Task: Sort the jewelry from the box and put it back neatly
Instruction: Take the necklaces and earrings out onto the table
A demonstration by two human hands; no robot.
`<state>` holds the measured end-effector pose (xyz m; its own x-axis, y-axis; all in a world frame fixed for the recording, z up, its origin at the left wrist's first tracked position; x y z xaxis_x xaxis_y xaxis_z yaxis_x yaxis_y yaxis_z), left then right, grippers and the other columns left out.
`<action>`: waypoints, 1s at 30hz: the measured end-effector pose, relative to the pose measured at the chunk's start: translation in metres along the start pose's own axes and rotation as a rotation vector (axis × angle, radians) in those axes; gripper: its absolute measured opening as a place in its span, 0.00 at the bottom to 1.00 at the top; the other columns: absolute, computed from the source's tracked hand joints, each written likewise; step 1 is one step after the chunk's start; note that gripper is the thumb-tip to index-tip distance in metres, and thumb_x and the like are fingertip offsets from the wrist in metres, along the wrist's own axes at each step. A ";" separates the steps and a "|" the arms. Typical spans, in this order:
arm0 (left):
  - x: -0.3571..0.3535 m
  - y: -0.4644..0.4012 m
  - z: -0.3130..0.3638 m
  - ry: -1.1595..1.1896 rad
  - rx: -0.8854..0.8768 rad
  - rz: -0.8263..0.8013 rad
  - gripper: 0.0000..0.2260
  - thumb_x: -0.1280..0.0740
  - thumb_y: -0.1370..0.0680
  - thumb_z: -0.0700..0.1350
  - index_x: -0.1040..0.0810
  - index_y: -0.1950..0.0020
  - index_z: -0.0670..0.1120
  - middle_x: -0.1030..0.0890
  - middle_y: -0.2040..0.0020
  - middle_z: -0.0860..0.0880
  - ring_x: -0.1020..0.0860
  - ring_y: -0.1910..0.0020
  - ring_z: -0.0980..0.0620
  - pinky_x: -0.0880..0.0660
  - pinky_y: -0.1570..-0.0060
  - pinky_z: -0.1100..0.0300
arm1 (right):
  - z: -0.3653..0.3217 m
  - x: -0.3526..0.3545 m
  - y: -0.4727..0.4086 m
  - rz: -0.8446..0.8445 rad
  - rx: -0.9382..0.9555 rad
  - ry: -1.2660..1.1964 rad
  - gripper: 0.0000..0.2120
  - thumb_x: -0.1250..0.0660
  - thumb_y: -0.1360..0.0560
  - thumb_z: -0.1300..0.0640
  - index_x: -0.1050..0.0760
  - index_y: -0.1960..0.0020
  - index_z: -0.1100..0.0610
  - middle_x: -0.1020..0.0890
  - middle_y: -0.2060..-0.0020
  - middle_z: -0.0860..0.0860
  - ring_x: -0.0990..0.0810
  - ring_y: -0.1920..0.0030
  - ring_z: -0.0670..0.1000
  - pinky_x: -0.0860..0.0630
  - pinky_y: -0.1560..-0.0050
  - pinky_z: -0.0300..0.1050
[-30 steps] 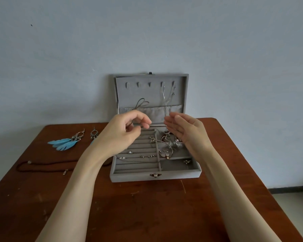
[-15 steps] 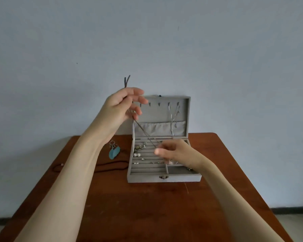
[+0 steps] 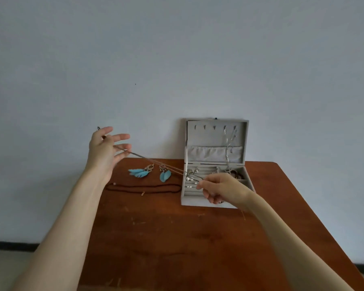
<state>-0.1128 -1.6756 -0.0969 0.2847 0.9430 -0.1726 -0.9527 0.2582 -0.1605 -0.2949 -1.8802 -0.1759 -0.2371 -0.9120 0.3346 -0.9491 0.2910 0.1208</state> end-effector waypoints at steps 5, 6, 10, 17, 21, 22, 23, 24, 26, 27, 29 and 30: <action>0.068 -0.002 -0.056 -0.166 0.182 0.112 0.16 0.46 0.21 0.31 0.37 0.33 0.35 0.23 0.61 0.43 0.27 0.65 0.51 0.30 0.66 0.61 | 0.002 -0.030 -0.025 0.075 -0.058 0.030 0.06 0.38 0.23 0.64 0.23 0.50 0.63 0.19 0.67 0.52 0.27 0.73 0.45 0.31 0.71 0.35; 0.078 -0.002 -0.064 -0.187 0.210 0.132 0.15 0.48 0.21 0.31 0.37 0.34 0.34 0.24 0.62 0.43 0.27 0.66 0.51 0.30 0.68 0.62 | 0.001 -0.036 -0.031 0.091 -0.065 0.053 0.04 0.37 0.24 0.64 0.24 0.51 0.62 0.18 0.67 0.52 0.27 0.74 0.44 0.31 0.72 0.35; 0.108 -0.005 -0.089 -0.263 0.278 0.133 0.13 0.46 0.20 0.33 0.35 0.35 0.33 0.25 0.61 0.42 0.26 0.64 0.50 0.25 0.66 0.62 | -0.007 -0.056 -0.052 0.193 -0.015 0.320 0.02 0.32 0.26 0.60 0.24 0.56 0.59 0.18 0.68 0.49 0.23 0.72 0.43 0.27 0.70 0.33; 0.112 -0.012 -0.116 -0.239 0.443 -0.027 0.17 0.36 0.26 0.28 0.32 0.38 0.33 0.26 0.48 0.38 0.25 0.48 0.43 0.27 0.45 0.54 | -0.015 -0.077 -0.075 0.251 0.028 0.721 0.09 0.34 0.26 0.57 0.20 0.47 0.57 0.18 0.50 0.53 0.21 0.48 0.53 0.26 0.48 0.43; 0.109 -0.019 -0.127 -0.339 0.451 -0.046 0.16 0.36 0.26 0.27 0.29 0.40 0.34 0.24 0.55 0.41 0.22 0.53 0.44 0.26 0.47 0.55 | -0.002 -0.073 -0.083 0.270 -0.065 0.978 0.11 0.36 0.25 0.51 0.24 0.45 0.53 0.20 0.48 0.53 0.25 0.43 0.55 0.34 0.39 0.48; 0.110 -0.022 -0.129 -0.364 0.444 -0.029 0.16 0.35 0.26 0.27 0.29 0.40 0.35 0.24 0.56 0.41 0.21 0.55 0.44 0.25 0.48 0.55 | 0.000 -0.072 -0.084 0.277 -0.073 1.020 0.11 0.37 0.25 0.50 0.24 0.45 0.53 0.20 0.48 0.53 0.25 0.42 0.55 0.36 0.38 0.48; 0.110 -0.026 -0.130 -0.393 0.429 -0.006 0.16 0.35 0.26 0.28 0.30 0.40 0.36 0.24 0.57 0.42 0.21 0.57 0.45 0.24 0.48 0.54 | 0.002 -0.070 -0.085 0.281 -0.077 1.046 0.11 0.37 0.25 0.49 0.24 0.46 0.52 0.20 0.48 0.52 0.26 0.42 0.55 0.37 0.38 0.48; 0.111 -0.029 -0.131 -0.427 0.405 0.024 0.17 0.34 0.27 0.28 0.30 0.39 0.36 0.24 0.58 0.42 0.21 0.59 0.45 0.24 0.48 0.53 | 0.003 -0.069 -0.086 0.281 -0.081 1.053 0.11 0.37 0.25 0.48 0.23 0.46 0.51 0.20 0.48 0.52 0.26 0.41 0.54 0.38 0.38 0.48; 0.113 -0.035 -0.132 -0.516 0.343 0.087 0.18 0.33 0.27 0.30 0.30 0.38 0.37 0.23 0.56 0.43 0.21 0.60 0.45 0.23 0.47 0.52 | 0.007 -0.067 -0.088 0.277 -0.090 1.015 0.11 0.36 0.25 0.46 0.21 0.48 0.50 0.19 0.47 0.51 0.28 0.40 0.53 0.39 0.37 0.49; 0.113 -0.036 -0.131 -0.577 0.306 0.113 0.18 0.32 0.27 0.32 0.29 0.38 0.38 0.22 0.54 0.42 0.21 0.59 0.45 0.24 0.47 0.52 | 0.008 -0.067 -0.089 0.279 -0.090 0.989 0.11 0.35 0.26 0.46 0.20 0.49 0.50 0.19 0.47 0.50 0.28 0.39 0.53 0.40 0.36 0.49; 0.112 -0.036 -0.129 -0.729 0.230 0.125 0.18 0.31 0.26 0.37 0.29 0.38 0.40 0.21 0.49 0.41 0.22 0.51 0.42 0.26 0.43 0.51 | 0.009 -0.067 -0.090 0.284 -0.076 0.968 0.10 0.35 0.26 0.45 0.20 0.50 0.49 0.20 0.47 0.50 0.29 0.38 0.52 0.40 0.36 0.50; 0.111 -0.036 -0.129 -0.812 0.204 0.111 0.18 0.30 0.26 0.40 0.29 0.37 0.41 0.21 0.47 0.41 0.23 0.46 0.42 0.28 0.42 0.50 | 0.009 -0.067 -0.090 0.283 -0.064 0.972 0.09 0.35 0.26 0.46 0.20 0.50 0.48 0.20 0.47 0.49 0.30 0.38 0.52 0.41 0.35 0.50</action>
<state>-0.0331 -1.6070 -0.2354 0.0970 0.8034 0.5875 -0.9934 0.1141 0.0080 -0.1953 -1.8474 -0.2175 -0.1529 -0.1851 0.9707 -0.8645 0.5010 -0.0407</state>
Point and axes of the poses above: each hand's wrist, its own y-axis away from the middle knuckle, its own x-axis out of the back of the hand, z = x × y, the point moved 6 cm from there along -y, towards the middle knuckle
